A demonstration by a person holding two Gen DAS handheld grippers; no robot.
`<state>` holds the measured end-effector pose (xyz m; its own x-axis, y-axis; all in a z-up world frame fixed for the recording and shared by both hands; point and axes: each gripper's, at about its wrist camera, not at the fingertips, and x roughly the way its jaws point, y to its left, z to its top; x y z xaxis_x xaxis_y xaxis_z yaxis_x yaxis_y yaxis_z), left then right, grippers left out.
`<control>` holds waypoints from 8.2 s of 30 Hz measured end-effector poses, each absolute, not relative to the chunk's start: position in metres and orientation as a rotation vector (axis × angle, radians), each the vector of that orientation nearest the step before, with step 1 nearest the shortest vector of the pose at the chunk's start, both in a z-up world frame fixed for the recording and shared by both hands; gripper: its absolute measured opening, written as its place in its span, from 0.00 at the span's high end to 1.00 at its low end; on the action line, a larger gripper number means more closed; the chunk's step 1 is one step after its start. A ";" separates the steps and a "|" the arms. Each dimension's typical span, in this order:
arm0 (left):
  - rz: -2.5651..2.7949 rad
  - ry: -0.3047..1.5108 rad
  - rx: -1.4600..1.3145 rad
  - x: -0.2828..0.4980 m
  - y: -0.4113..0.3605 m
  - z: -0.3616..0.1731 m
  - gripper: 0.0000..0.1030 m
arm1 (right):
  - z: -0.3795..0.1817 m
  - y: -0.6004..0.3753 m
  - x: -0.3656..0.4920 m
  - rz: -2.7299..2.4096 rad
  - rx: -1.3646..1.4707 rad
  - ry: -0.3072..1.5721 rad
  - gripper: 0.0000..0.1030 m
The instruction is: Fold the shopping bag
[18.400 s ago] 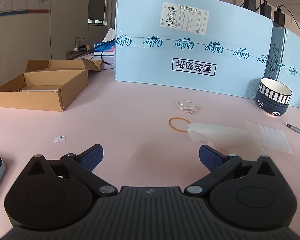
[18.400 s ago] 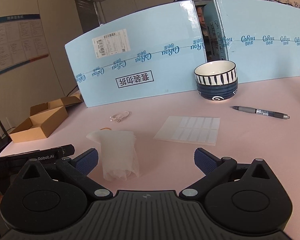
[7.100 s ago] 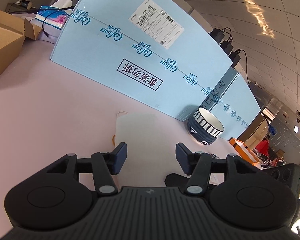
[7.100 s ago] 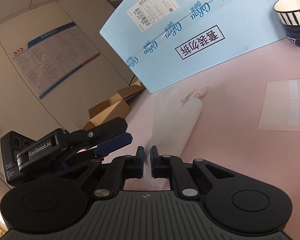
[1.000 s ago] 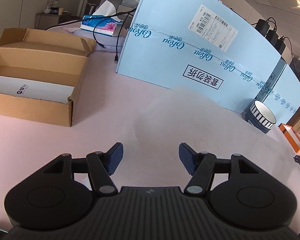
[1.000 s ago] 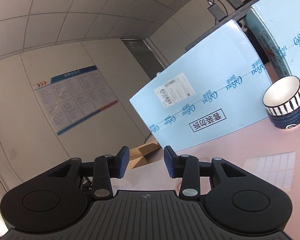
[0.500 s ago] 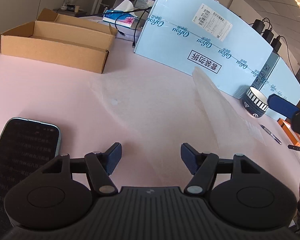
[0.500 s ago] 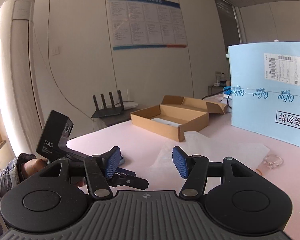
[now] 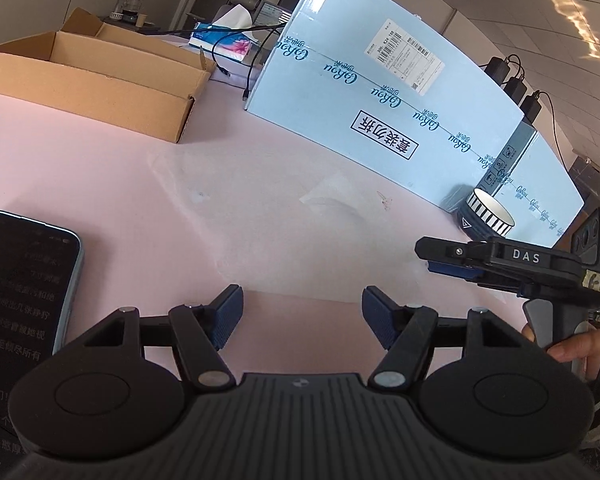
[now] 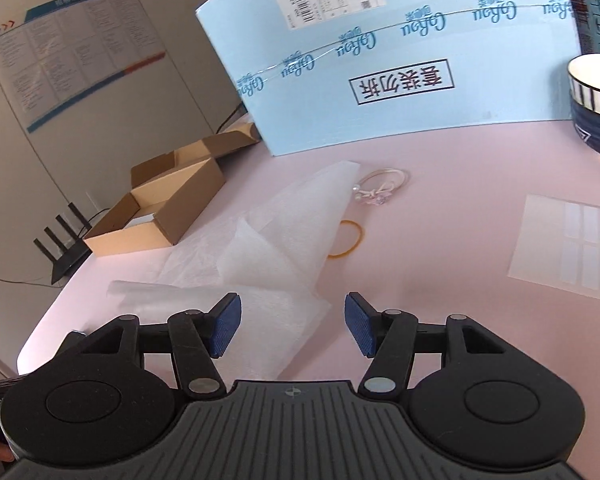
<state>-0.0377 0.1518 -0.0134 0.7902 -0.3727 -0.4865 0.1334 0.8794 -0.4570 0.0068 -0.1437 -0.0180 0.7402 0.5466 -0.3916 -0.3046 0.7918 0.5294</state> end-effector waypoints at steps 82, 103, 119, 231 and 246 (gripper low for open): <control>-0.424 0.552 -0.293 -0.059 0.118 -0.018 0.98 | -0.024 -0.172 -0.005 0.661 0.379 0.478 0.99; -0.380 0.571 -0.234 -0.071 0.117 -0.013 0.66 | -0.033 -0.272 -0.155 0.272 0.511 0.416 0.63; -0.293 0.569 -0.269 -0.085 0.138 -0.015 0.55 | -0.007 -0.112 -0.021 0.670 0.055 0.536 0.49; -0.296 0.532 0.155 -0.043 0.060 -0.006 0.94 | -0.071 -0.378 -0.139 -0.360 0.327 0.372 0.70; -0.302 0.459 0.023 -0.048 0.095 0.019 0.20 | -0.010 -0.349 -0.141 -0.133 0.232 0.254 0.22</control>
<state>-0.0477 0.0951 0.0191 0.8531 -0.2816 -0.4392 0.2918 0.9554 -0.0458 -0.1406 -0.3486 -0.0105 0.9594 -0.1009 -0.2633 0.1590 0.9647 0.2099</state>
